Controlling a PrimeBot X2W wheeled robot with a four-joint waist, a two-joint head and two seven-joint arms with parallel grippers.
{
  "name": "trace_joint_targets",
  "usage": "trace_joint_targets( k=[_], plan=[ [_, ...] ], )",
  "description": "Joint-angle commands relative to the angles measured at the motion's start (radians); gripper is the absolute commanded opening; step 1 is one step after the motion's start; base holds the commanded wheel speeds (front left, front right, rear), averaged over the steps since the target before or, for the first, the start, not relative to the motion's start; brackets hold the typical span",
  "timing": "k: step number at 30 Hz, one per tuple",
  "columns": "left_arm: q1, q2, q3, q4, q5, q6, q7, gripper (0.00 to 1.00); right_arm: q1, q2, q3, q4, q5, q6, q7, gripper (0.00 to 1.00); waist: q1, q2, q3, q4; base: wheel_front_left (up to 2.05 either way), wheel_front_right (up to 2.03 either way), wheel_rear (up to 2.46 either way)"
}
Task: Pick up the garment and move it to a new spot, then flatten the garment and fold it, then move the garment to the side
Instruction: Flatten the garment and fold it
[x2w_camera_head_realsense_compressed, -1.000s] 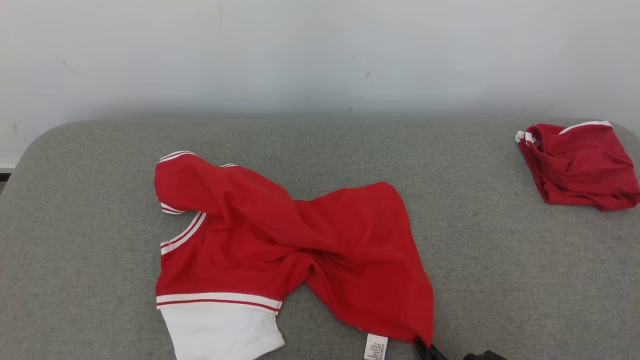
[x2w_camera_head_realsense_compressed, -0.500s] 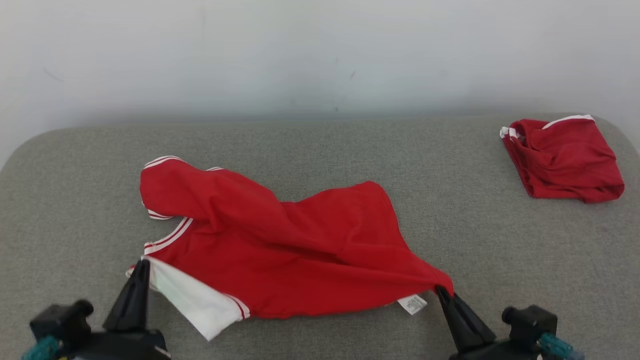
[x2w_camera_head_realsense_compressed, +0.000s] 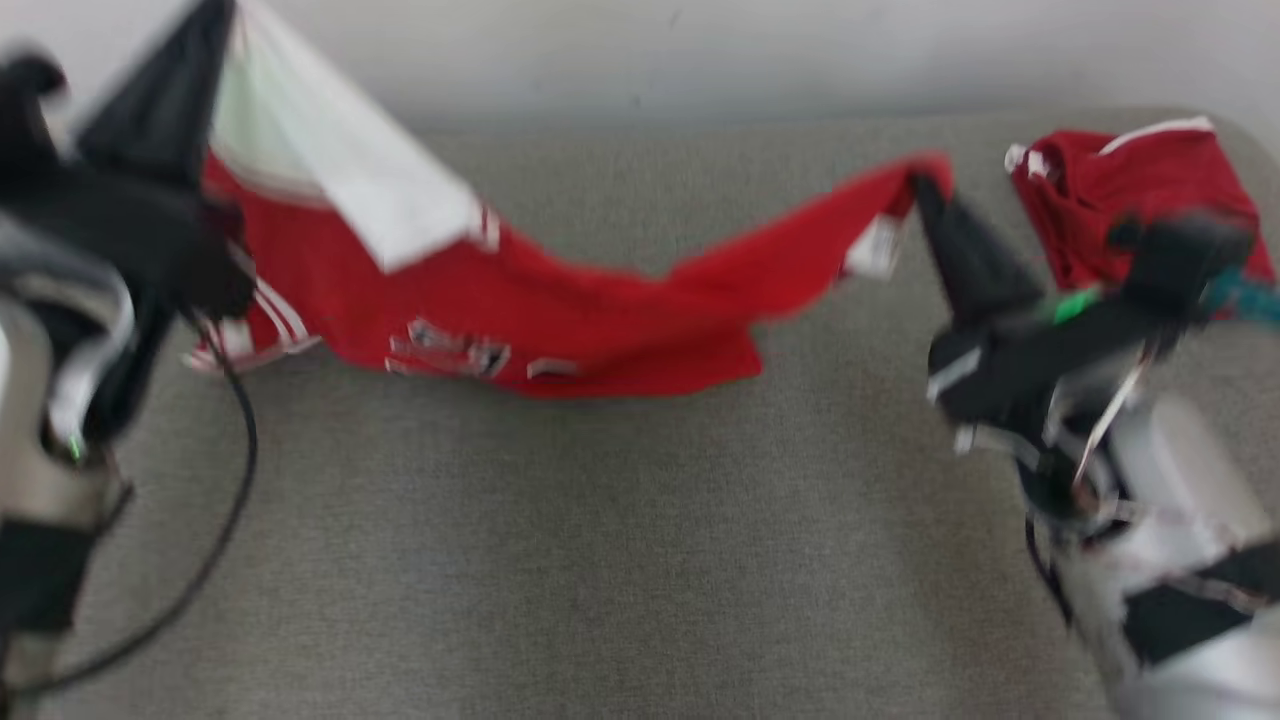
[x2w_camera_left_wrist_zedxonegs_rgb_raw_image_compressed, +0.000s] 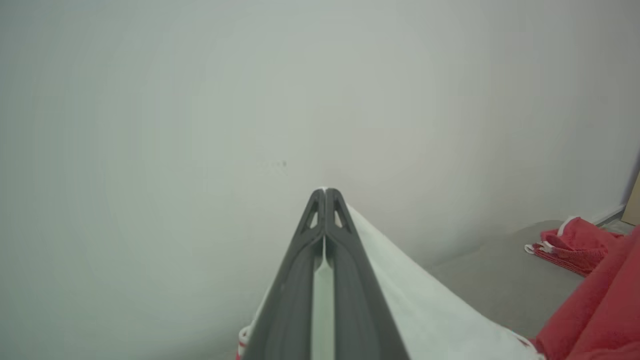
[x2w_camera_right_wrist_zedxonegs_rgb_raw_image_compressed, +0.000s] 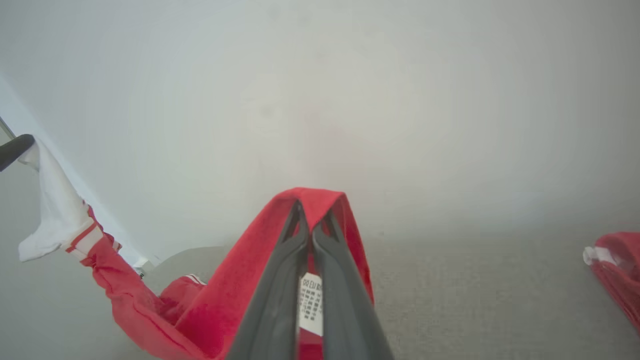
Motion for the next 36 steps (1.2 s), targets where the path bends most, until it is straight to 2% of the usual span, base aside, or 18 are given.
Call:
trace_joint_targets(
  k=[1,3,7,8,10,11,20,27,36],
  plan=[
    [-0.068,0.005,-0.026,0.018,-0.013,0.000,0.008,0.00,-0.065,0.013,-0.013,0.014,0.024,-0.003,0.025,0.00,-0.0003,-0.0002,0.100,-0.025,0.00,0.00,0.00],
    [-0.196,0.035,-0.087,0.048,-0.016,-0.001,0.017,0.00,-0.176,0.024,-0.045,0.049,0.052,-0.003,0.065,0.00,-0.0003,-0.0002,0.136,-0.029,0.00,0.00,0.00],
    [-0.433,0.054,-0.179,0.147,-0.052,0.000,0.012,0.00,-0.395,0.057,-0.117,0.149,0.092,-0.003,0.150,0.00,-0.0003,-0.0002,0.207,-0.032,0.00,0.00,0.00],
    [-0.433,0.054,-0.179,0.147,-0.052,0.000,0.012,0.00,-0.395,0.057,-0.117,0.149,0.092,-0.003,0.150,0.00,-0.0003,-0.0002,0.207,-0.032,0.00,0.00,0.00],
    [-0.541,0.063,-0.214,0.208,-0.072,0.000,-0.001,0.00,-0.502,0.069,-0.145,0.195,0.094,-0.003,0.182,0.00,-0.0003,-0.0002,0.238,-0.036,0.00,0.00,0.00],
    [-0.644,0.069,-0.247,0.268,-0.091,0.000,-0.019,0.00,-0.602,0.075,-0.172,0.239,0.083,-0.003,0.203,0.00,-0.0003,-0.0002,0.266,-0.039,0.00,0.00,0.00],
    [-1.050,0.056,-0.393,0.456,-0.154,0.000,-0.088,0.00,-0.983,0.078,-0.237,0.436,0.020,-0.003,0.216,0.00,-0.0003,-0.0002,0.366,-0.056,0.00,0.00,0.00],
    [-1.268,0.025,-0.494,0.605,-0.180,0.000,-0.150,0.00,-1.152,0.060,-0.243,0.572,-0.032,-0.003,0.170,0.00,-0.0003,-0.0002,0.397,-0.053,0.00,0.00,0.00],
    [-1.436,-0.030,-0.567,0.756,-0.241,0.000,-0.224,0.00,-1.248,0.045,-0.264,0.689,-0.047,-0.003,0.116,0.00,-0.0003,-0.0002,0.416,-0.033,0.00,0.00,0.00]
  ],
)
